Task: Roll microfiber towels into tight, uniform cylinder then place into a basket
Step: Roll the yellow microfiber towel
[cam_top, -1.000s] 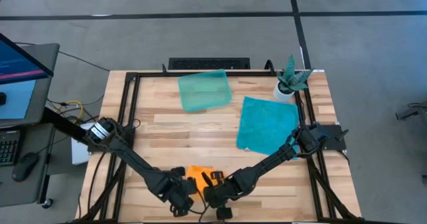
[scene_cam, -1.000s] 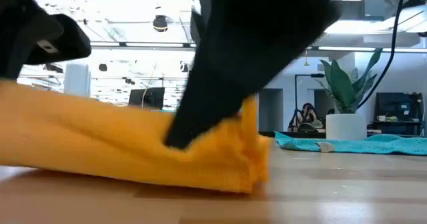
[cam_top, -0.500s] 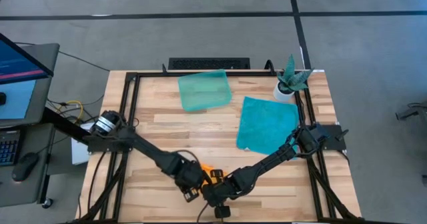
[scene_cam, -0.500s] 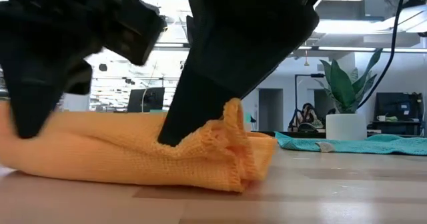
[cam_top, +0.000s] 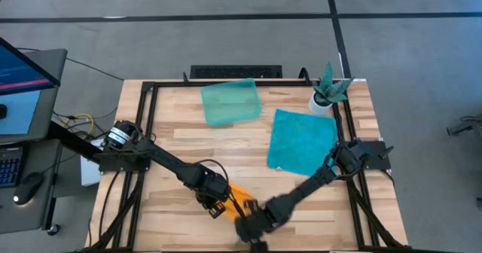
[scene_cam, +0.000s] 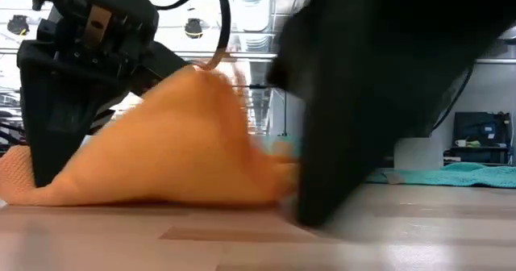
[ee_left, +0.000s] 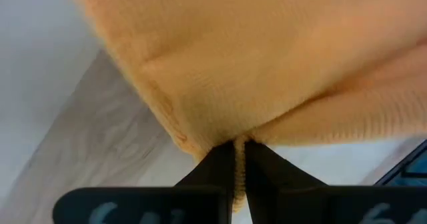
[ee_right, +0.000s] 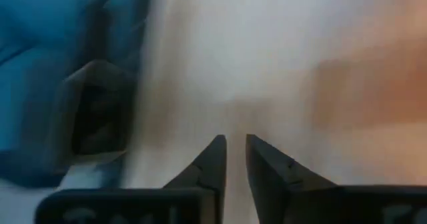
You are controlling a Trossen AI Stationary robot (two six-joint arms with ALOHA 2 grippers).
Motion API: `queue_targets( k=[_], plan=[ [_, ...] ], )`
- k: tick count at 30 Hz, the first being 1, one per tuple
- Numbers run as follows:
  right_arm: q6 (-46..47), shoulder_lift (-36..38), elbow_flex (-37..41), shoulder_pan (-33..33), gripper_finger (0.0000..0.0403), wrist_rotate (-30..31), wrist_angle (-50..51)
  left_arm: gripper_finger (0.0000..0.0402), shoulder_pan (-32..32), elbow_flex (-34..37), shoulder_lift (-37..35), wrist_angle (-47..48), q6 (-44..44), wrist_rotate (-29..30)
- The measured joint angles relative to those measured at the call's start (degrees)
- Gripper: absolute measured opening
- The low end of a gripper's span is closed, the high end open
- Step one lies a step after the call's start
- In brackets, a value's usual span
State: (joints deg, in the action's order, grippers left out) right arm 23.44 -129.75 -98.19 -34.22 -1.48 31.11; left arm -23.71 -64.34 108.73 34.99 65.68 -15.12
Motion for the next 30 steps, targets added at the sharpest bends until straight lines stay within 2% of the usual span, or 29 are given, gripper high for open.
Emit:
queue_targets(
  k=[5, 7, 10, 13, 16, 19, 26, 30],
  plan=[
    [-0.12, 0.49, 0.03, -0.09, 0.0108, 1.44, 2.76, 0.0011, -0.01, -0.09, 0.04, 2.0, -0.07, -0.52],
    [-2.34, 1.15, -0.11, 0.06, 0.0111, 2.27, 0.83, 0.0011, -0.01, -0.09, 0.07, 1.94, -0.12, -0.5],
    [-11.11, 1.26, -1.23, -0.97, 0.0111, 2.63, -3.07, 0.0011, -0.01, -0.09, 0.09, 1.92, -0.28, -0.51],
    [-20.73, 1.33, -1.93, -1.81, 0.0106, 3.07, -10.99, 0.0011, -0.01, -0.09, 0.13, 1.87, -0.27, -0.5],
    [-25.43, 1.41, -1.92, -1.47, 0.0099, 9.11, -13.59, 0.0011, -0.03, -0.09, 0.13, 1.84, -0.45, -0.5],
    [-26.25, 1.28, -1.79, -0.43, 0.0094, 14.26, -12.66, 0.0011, -0.01, -0.07, 0.13, 1.79, -0.45, -0.48],
    [-21.8, 0.96, 2.41, 2.49, 0.009, 15.18, -12.32, 0.0011, -0.06, -0.07, 0.15, 1.72, -0.56, -0.94],
    [-18.79, 0.94, 3.96, 3.65, 0.009, 18.1, -11.81, 0.0011, -0.01, -0.04, 0.17, 1.68, -0.8, -1.29]
  ],
)
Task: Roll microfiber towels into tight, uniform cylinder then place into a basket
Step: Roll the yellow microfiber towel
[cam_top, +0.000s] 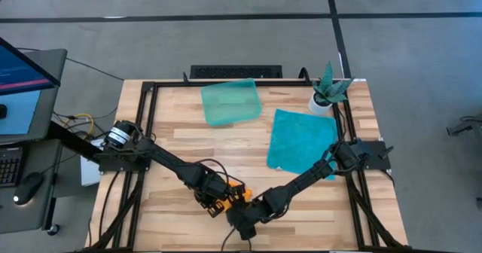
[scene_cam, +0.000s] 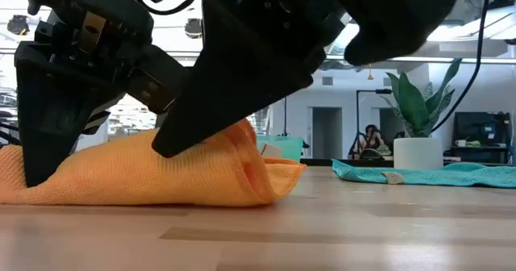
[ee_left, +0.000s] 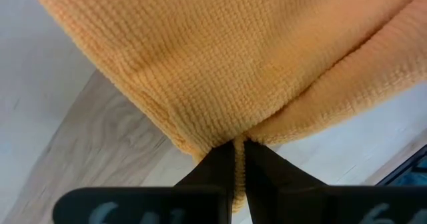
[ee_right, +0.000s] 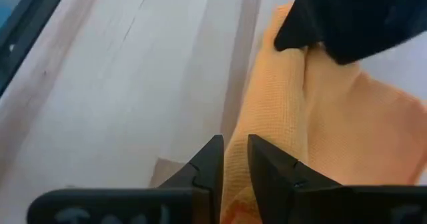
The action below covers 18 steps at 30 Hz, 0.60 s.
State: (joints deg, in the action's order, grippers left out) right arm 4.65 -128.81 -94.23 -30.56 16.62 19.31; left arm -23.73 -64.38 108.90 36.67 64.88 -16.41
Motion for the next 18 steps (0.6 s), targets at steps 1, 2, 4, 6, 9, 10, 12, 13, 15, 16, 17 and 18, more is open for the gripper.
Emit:
queue_targets(
  k=[1, 2, 4, 6, 9, 10, 12, 13, 15, 16, 17, 18],
  plan=[
    [0.45, 0.0, 0.27, 0.17, 0.009, 0.0, -0.29, 0.0011, -0.02, 0.0, 0.0, 0.0, 0.0, 0.0],
    [1.31, 0.0, 0.64, 0.21, 0.009, 0.0, -0.35, 0.0011, -0.04, 0.0, 0.0, -0.02, 0.0, 0.06],
    [3.12, -0.01, 1.16, 0.17, 0.009, 0.22, 0.14, 0.0011, -0.04, 0.0, 0.0, -0.02, 0.0, 0.07],
    [4.55, -0.02, 1.22, 0.19, 0.009, 1.48, 0.07, 0.0011, -0.04, 0.0, 0.0, -0.04, 0.0, 0.07],
    [7.18, -0.02, 1.22, 0.2, 0.009, 2.99, 1.73, 0.0011, -0.04, 0.0, 0.0, -0.07, 0.0, 0.07],
    [8.49, 0.0, 1.22, 0.36, 0.009, 3.02, 2.75, 0.0011, -0.04, 0.0, 0.0, -0.07, 0.0, 0.07],
    [11.08, -0.02, 1.22, 0.97, 0.009, 3.02, 5.2, 0.0011, -0.04, 0.0, 0.0, -0.09, 0.02, 0.05],
    [12.19, -0.01, 1.32, 1.31, 0.009, 3.04, 6.15, 0.0011, -0.04, 0.0, 0.0, -0.1, 0.03, 0.05],
    [13.65, 0.05, 2.38, 1.95, 0.009, 3.07, 5.8, 0.0011, -0.04, 0.01, 0.0, -0.15, 0.09, 0.05],
    [14.03, 0.07, 2.94, 2.2, 0.009, 3.09, 5.33, 0.0011, -0.04, 0.0, 0.0, -0.17, 0.09, 0.05],
    [14.45, 0.11, 3.3, 2.34, 0.009, 3.06, 5.05, 0.0011, -0.05, 0.02, 0.0, -0.2, 0.08, 0.07],
    [14.49, 0.15, 3.39, 2.45, 0.009, 3.03, 5.15, 0.0012, -0.07, 0.02, 0.0, -0.24, 0.05, 0.07]
  ],
)
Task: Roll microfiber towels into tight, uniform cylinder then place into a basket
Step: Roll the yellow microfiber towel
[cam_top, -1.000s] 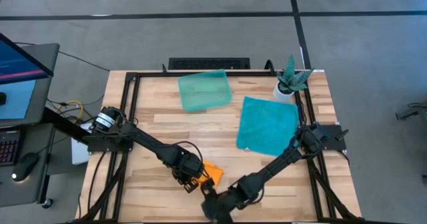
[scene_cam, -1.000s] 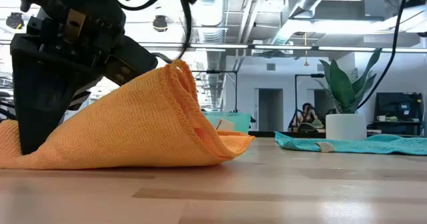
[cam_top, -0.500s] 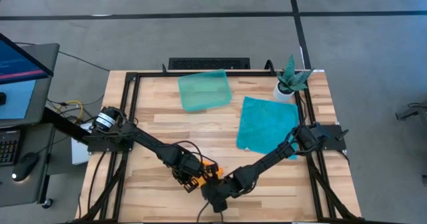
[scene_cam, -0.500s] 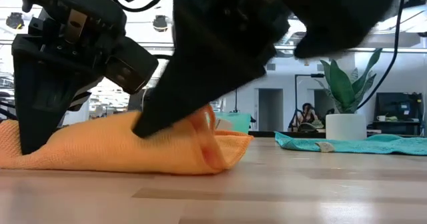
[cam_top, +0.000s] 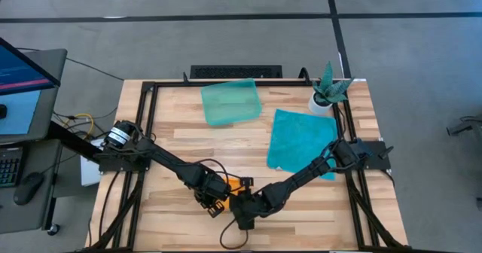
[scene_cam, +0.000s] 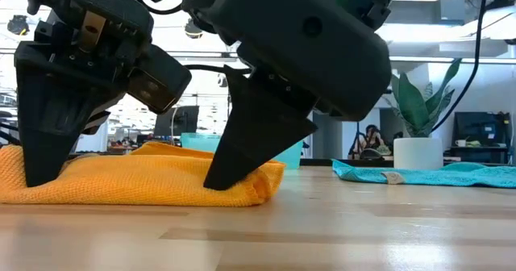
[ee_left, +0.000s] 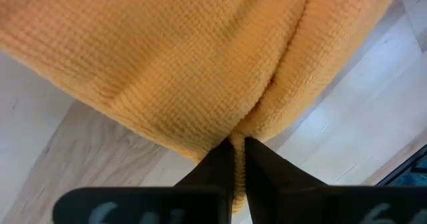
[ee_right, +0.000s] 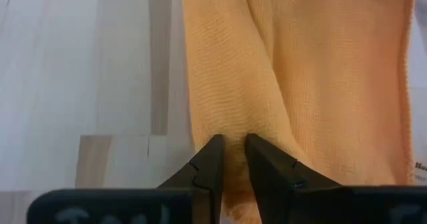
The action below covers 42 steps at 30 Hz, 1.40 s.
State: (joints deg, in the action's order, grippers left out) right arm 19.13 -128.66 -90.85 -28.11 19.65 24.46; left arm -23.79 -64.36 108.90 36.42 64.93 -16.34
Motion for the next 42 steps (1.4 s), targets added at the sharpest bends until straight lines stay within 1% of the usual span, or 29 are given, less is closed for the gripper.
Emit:
queue_targets(
  k=[4, 10, 14, 17, 22, 27, 29, 31, 33, 35, 36, 38, 42],
  plan=[
    [0.0, 0.02, 0.02, 0.1, 0.009, -0.86, 0.15, 0.0029, 0.0, 0.02, 0.04, -0.07, 0.0, 0.0],
    [0.0, 0.02, 0.05, 0.1, 0.009, -1.03, 0.9, 0.0087, -0.04, -0.02, 0.04, -0.61, -0.84, 0.0],
    [0.45, 0.04, 0.04, 0.23, 0.009, -1.35, 2.44, 0.0117, -0.04, -0.04, 0.04, -0.81, -6.26, -0.1],
    [0.81, 0.04, 0.06, 0.23, 0.009, -1.32, 2.72, 0.0123, -0.51, -0.07, -0.65, -0.54, -10.18, 1.22],
    [1.05, 0.05, 0.07, 0.08, 0.009, -1.3, 3.87, 0.0119, -2.32, 0.33, -4.48, 1.53, -11.31, 10.0],
    [1.47, 0.09, 0.12, 0.08, 0.009, -1.29, 4.4, 0.0116, -6.72, 0.26, -11.49, 5.39, -8.61, 19.01],
    [1.49, 0.09, 0.13, 0.08, 0.009, -1.35, 4.41, 0.0116, -9.24, 0.28, -13.64, 5.96, -8.85, 24.33],
    [1.49, 0.09, 0.13, 0.08, 0.009, -1.36, 4.41, 0.0116, -12.62, 0.23, -15.13, 5.12, -11.06, 31.03],
    [1.49, 0.04, 0.13, 0.08, 0.009, -1.36, 4.4, 0.0116, -15.9, 0.17, -15.34, 3.4, -13.62, 37.63],
    [1.49, 0.04, 0.17, 0.08, 0.009, -1.39, 4.22, 0.0116, -18.46, 0.2, -14.68, 1.2, -16.43, 42.49],
    [1.49, 0.02, 0.17, 0.06, 0.009, -1.39, 4.19, 0.0116, -19.35, 0.52, -14.04, -0.94, -18.27, 44.21],
    [1.49, 0.02, 0.2, 0.02, 0.009, -1.46, 4.1, 0.0116, -20.25, 1.46, -12.47, -5.4, -21.88, 45.89],
    [1.49, 0.0, 0.2, 0.02, 0.009, -1.62, 4.07, 0.0116, -20.19, 3.55, -8.75, -13.51, -27.15, 45.34]
  ],
)
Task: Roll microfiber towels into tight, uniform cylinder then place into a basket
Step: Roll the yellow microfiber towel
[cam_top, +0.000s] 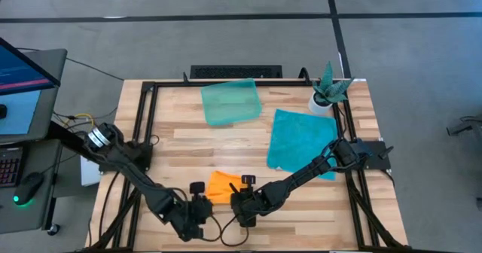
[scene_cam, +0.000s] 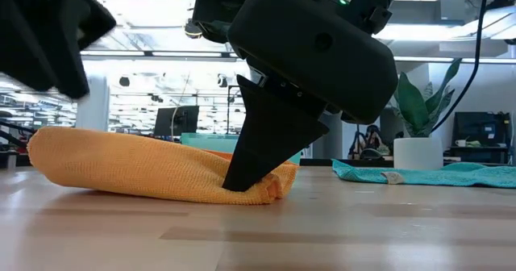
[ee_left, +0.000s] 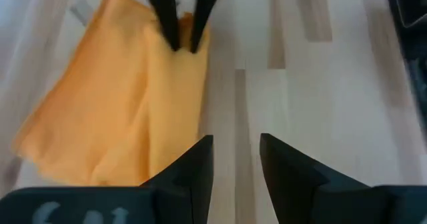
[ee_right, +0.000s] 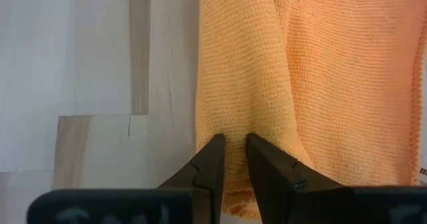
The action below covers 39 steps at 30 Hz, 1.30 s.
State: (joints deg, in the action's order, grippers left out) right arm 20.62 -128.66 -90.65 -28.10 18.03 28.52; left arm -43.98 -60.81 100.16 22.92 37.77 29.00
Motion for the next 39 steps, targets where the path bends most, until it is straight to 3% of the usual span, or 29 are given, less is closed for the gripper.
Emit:
queue_targets(
  k=[6, 16, 21, 29, 34, 39],
  plan=[
    [0.0, 0.0, 0.02, 0.0, 0.009, -0.14, -0.03, 0.0116, 2.28, 0.32, 2.01, 0.3, -1.54, 1.2],
    [0.0, 0.0, 0.02, -0.01, 0.009, -0.14, -0.1, 0.0116, 6.57, 0.36, 2.01, 0.49, -4.44, -3.24],
    [0.0, 0.0, 0.02, -0.37, 0.009, -0.12, -0.14, 0.0116, 9.35, 2.68, 2.01, 0.0, -4.56, -6.1],
    [-0.02, -0.02, 0.02, -0.58, 0.009, -0.08, -0.03, 0.0116, 11.22, 6.5, 1.93, -4.63, -4.21, -5.87],
    [-0.04, -0.02, -0.04, -0.92, 0.0091, 0.07, 0.84, 0.0116, 11.2, 7.74, 1.88, -6.4, 1.62, -6.07],
    [-0.07, -0.02, -0.04, -1.09, 0.0096, 0.12, 0.84, 0.0116, 10.47, 9.67, 1.69, -7.03, 16.82, -7.85]
  ],
)
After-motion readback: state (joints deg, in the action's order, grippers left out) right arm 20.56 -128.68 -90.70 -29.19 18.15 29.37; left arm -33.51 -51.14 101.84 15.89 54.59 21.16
